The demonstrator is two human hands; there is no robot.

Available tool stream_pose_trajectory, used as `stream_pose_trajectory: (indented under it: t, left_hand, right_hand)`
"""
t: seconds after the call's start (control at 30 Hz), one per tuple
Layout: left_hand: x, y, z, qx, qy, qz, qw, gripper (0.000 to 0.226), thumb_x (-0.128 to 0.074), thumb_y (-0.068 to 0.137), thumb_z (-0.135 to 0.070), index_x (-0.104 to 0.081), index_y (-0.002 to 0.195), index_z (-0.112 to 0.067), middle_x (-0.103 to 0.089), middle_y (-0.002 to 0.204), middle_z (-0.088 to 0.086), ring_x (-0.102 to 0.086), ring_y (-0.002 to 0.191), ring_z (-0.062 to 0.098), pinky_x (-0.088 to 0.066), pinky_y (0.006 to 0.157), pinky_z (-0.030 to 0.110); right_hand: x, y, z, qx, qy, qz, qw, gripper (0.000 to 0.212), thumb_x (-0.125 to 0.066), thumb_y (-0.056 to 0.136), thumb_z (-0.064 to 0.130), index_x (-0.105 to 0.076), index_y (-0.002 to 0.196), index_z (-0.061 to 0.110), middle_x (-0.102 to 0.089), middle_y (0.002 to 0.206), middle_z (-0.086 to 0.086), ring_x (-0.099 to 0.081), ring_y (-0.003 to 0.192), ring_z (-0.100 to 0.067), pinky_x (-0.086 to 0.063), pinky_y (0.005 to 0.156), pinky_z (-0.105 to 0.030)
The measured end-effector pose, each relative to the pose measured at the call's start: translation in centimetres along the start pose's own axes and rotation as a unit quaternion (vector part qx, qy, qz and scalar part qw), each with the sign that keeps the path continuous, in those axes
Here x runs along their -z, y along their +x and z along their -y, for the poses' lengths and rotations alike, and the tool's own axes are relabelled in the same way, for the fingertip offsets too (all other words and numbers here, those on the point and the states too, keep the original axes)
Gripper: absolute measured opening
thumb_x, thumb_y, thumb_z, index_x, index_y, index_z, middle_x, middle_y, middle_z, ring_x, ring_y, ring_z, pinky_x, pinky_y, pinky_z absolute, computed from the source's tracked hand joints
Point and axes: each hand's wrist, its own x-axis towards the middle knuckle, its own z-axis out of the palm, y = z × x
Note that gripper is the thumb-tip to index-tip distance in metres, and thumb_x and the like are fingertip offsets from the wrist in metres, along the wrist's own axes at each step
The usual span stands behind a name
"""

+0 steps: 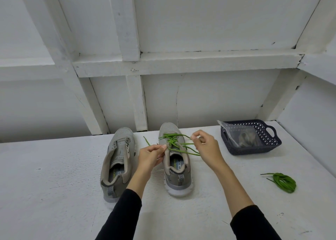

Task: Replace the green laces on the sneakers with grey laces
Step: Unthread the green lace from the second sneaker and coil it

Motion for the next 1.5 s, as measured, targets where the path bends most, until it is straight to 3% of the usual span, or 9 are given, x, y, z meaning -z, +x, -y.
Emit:
stream_pose_trajectory:
  t: [0.13, 0.27, 0.43, 0.6, 0.73, 0.83, 1.03, 1.33, 1.5]
  left_hand:
    - [0.1, 0.0, 0.0, -0.001, 0.002, 0.005, 1.0, 0.01, -0.075, 0.084, -0.017, -0.074, 0.09, -0.009, -0.073, 0.081, 0.005, -0.068, 0.073, 0.009, -0.055, 0.061, 0.016]
    - [0.1, -0.1, -0.1, 0.0, 0.001, 0.007, 1.0, 0.009, -0.074, 0.085, -0.016, -0.074, 0.091, -0.009, -0.073, 0.078, 0.003, -0.067, 0.068, 0.007, -0.054, 0.062, 0.015]
    - [0.1, -0.2, -0.1, -0.001, 0.003, 0.006, 1.0, 0.005, -0.075, 0.085, -0.016, -0.074, 0.085, -0.012, -0.071, 0.073, 0.001, -0.066, 0.065, 0.006, -0.052, 0.059, 0.015]
    - [0.0, -0.1, 0.0, 0.002, -0.001, 0.003, 1.0, 0.004, -0.075, 0.085, -0.016, -0.074, 0.081, -0.014, -0.071, 0.071, 0.0, -0.065, 0.063, 0.005, -0.052, 0.059, 0.014]
    - [0.0, 0.0, -0.1, 0.002, 0.0, 0.008, 1.0, 0.003, -0.074, 0.085, -0.016, -0.074, 0.083, -0.013, -0.071, 0.068, -0.002, -0.065, 0.059, 0.002, -0.053, 0.059, 0.014]
    - [0.0, 0.1, 0.0, -0.001, 0.002, 0.009, 1.0, 0.004, -0.074, 0.086, -0.016, -0.074, 0.085, -0.012, -0.07, 0.067, -0.002, -0.064, 0.057, 0.001, -0.053, 0.059, 0.013]
    - [0.1, 0.2, 0.3, -0.005, -0.007, 0.012, 1.0, 0.003, -0.073, 0.086, -0.014, -0.074, 0.085, -0.011, -0.072, 0.074, 0.003, -0.067, 0.067, 0.008, -0.056, 0.066, 0.016]
    - [0.3, 0.6, 0.5, -0.009, 0.009, 0.006, 1.0, 0.005, -0.075, 0.084, -0.016, -0.074, 0.084, -0.012, -0.07, 0.082, 0.009, -0.064, 0.078, 0.016, -0.056, 0.067, 0.018]
    - [0.1, 0.6, 0.6, -0.032, 0.022, 0.005, 0.999, 0.006, -0.074, 0.085, -0.016, -0.073, 0.085, -0.01, -0.071, 0.08, 0.007, -0.066, 0.07, 0.01, -0.053, 0.057, 0.015]
  right_hand:
    - [-1.1, -1.0, 1.5, 0.057, -0.244, 0.075, 0.965, 0.022, -0.055, 0.089, 0.057, -0.069, 0.099, 0.043, -0.053, 0.089, 0.012, -0.053, 0.085, -0.008, -0.034, 0.07, -0.028]
    - [-2.2, -1.2, 1.6, 0.081, -0.296, 0.098, 0.947, 0.022, -0.059, 0.09, 0.05, -0.07, 0.104, 0.038, -0.048, 0.105, 0.007, -0.051, 0.1, -0.011, -0.038, 0.076, -0.028]
    - [-2.3, -0.9, 1.6, 0.007, 0.109, 0.048, 0.993, 0.015, -0.062, 0.092, 0.015, -0.066, 0.079, 0.022, -0.058, 0.101, 0.004, -0.055, 0.091, -0.007, -0.043, 0.081, -0.018]
    - [0.1, -0.5, 2.0, -0.097, 0.564, 0.012, 0.82, 0.022, -0.042, 0.102, 0.014, -0.048, 0.081, 0.015, -0.064, 0.076, -0.003, -0.066, 0.07, -0.018, -0.056, 0.069, -0.031]
    - [0.6, -0.3, 0.7, -0.089, 0.352, -0.027, 0.931, 0.022, -0.052, 0.099, 0.02, -0.056, 0.079, 0.014, -0.041, 0.056, 0.002, -0.029, 0.044, -0.009, -0.028, 0.042, -0.018]
    - [0.6, -0.6, 0.2, -0.016, 0.069, -0.006, 0.997, 0.019, -0.059, 0.094, 0.024, -0.065, 0.077, 0.021, -0.055, 0.053, 0.016, -0.039, 0.049, -0.003, -0.03, 0.052, -0.021]
    - [-0.2, -1.6, 1.5, 0.071, -0.289, 0.078, 0.952, 0.018, -0.062, 0.083, 0.056, -0.068, 0.092, 0.042, -0.064, 0.092, 0.018, -0.057, 0.084, -0.009, -0.039, 0.071, -0.028]
    - [1.0, -0.6, 0.2, 0.054, -0.27, -0.019, 0.961, 0.009, -0.041, 0.096, 0.005, -0.044, 0.096, 0.013, -0.036, 0.105, 0.001, -0.047, 0.08, -0.021, -0.034, 0.063, -0.033]
    - [1.1, -0.6, -2.4, -0.064, -0.339, 0.008, 0.939, 0.022, -0.035, 0.101, 0.018, -0.051, 0.112, 0.006, -0.047, 0.119, -0.01, -0.047, 0.106, -0.028, -0.042, 0.087, -0.043]
